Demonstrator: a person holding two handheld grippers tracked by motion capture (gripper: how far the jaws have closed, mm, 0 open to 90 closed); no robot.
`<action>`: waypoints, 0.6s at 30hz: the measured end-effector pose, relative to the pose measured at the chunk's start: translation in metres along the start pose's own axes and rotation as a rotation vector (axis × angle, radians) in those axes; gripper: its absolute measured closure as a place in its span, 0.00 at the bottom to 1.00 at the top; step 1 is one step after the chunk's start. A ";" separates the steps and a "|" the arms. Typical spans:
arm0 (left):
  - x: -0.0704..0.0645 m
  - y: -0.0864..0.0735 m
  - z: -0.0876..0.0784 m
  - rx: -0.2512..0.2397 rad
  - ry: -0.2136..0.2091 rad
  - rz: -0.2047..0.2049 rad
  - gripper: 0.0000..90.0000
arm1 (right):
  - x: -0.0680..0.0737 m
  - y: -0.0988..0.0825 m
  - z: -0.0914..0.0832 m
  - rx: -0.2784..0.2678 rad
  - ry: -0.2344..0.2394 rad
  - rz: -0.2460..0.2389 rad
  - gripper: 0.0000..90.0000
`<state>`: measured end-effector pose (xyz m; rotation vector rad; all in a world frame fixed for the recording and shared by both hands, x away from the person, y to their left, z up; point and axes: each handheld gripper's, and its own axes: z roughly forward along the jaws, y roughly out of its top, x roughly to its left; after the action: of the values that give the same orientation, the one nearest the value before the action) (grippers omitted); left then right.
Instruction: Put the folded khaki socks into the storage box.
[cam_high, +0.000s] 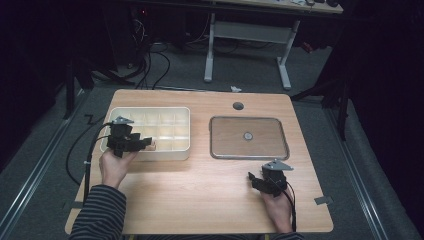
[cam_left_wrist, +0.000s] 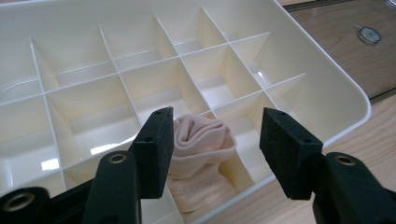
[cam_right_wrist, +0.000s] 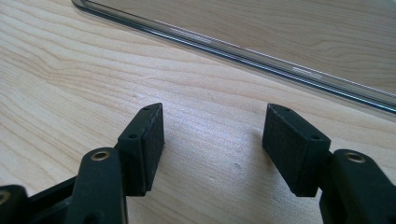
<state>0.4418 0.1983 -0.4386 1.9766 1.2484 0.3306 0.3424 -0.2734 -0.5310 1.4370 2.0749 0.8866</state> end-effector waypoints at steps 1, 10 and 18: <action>0.000 -0.001 -0.001 -0.003 0.000 0.000 0.50 | 0.000 0.000 0.000 0.000 0.000 0.000 0.43; -0.002 -0.009 -0.013 -0.033 -0.006 -0.024 0.45 | 0.000 0.000 0.000 -0.001 0.000 -0.001 0.43; -0.008 -0.013 -0.017 -0.034 -0.006 -0.017 0.43 | 0.000 0.000 0.000 0.000 0.000 -0.001 0.43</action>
<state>0.4195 0.2024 -0.4355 1.9359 1.2471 0.3351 0.3424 -0.2734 -0.5310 1.4362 2.0749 0.8863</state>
